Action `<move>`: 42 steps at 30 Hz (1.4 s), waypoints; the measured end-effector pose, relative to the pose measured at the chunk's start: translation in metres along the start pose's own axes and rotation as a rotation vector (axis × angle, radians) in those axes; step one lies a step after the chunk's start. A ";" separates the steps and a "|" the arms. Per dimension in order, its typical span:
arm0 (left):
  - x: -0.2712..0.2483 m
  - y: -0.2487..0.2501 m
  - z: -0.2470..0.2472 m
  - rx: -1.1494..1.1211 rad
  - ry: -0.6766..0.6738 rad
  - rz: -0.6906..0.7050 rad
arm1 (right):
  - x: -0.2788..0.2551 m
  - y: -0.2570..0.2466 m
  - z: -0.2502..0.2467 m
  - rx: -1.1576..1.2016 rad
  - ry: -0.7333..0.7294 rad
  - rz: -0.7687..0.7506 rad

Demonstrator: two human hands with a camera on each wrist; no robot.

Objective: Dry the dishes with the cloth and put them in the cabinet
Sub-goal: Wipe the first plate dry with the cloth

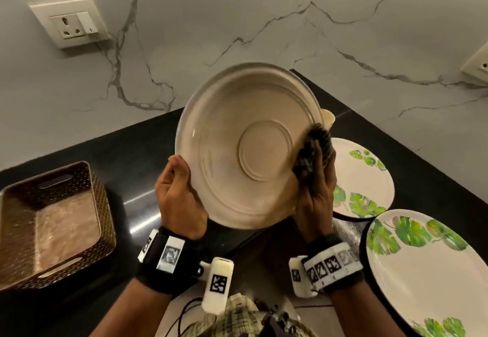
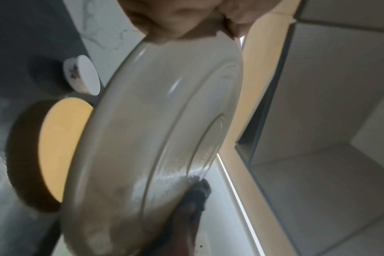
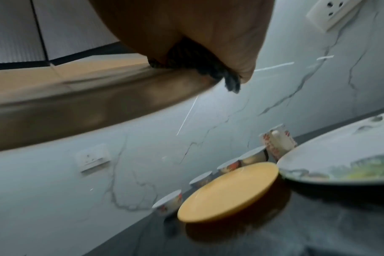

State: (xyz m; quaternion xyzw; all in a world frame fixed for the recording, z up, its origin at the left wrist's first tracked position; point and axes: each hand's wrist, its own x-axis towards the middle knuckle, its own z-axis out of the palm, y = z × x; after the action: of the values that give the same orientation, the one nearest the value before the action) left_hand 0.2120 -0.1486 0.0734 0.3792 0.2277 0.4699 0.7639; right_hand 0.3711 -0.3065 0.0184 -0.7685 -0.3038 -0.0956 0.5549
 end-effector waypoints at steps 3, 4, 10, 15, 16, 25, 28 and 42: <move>0.012 -0.001 0.008 -0.124 0.149 -0.077 | -0.033 -0.009 0.014 -0.067 -0.063 -0.086; 0.015 -0.003 0.011 -0.147 0.214 -0.096 | -0.042 -0.012 0.017 -0.115 -0.086 -0.167; 0.018 -0.026 0.013 -0.272 0.188 -0.444 | -0.054 -0.036 0.027 -0.426 -0.287 -0.664; 0.022 -0.026 -0.010 -0.323 -0.035 -0.575 | -0.039 -0.053 0.027 -0.462 -0.372 -0.679; 0.021 -0.022 -0.010 -0.290 -0.035 -0.573 | -0.036 -0.054 0.028 -0.470 -0.394 -0.680; 0.016 0.000 -0.004 -0.114 -0.098 -0.375 | -0.011 -0.058 0.038 -0.597 -0.508 -0.625; 0.013 -0.004 -0.009 -0.106 -0.122 -0.341 | 0.009 -0.063 0.031 -0.499 -0.485 -0.457; 0.027 -0.001 -0.008 -0.234 0.139 -0.235 | -0.010 -0.020 0.015 -0.292 -0.239 -0.193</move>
State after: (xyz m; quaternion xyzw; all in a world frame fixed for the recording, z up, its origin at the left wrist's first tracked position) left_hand 0.2196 -0.1219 0.0681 0.2252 0.2666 0.4258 0.8348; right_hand 0.3485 -0.2928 0.0243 -0.8139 -0.4227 -0.0994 0.3860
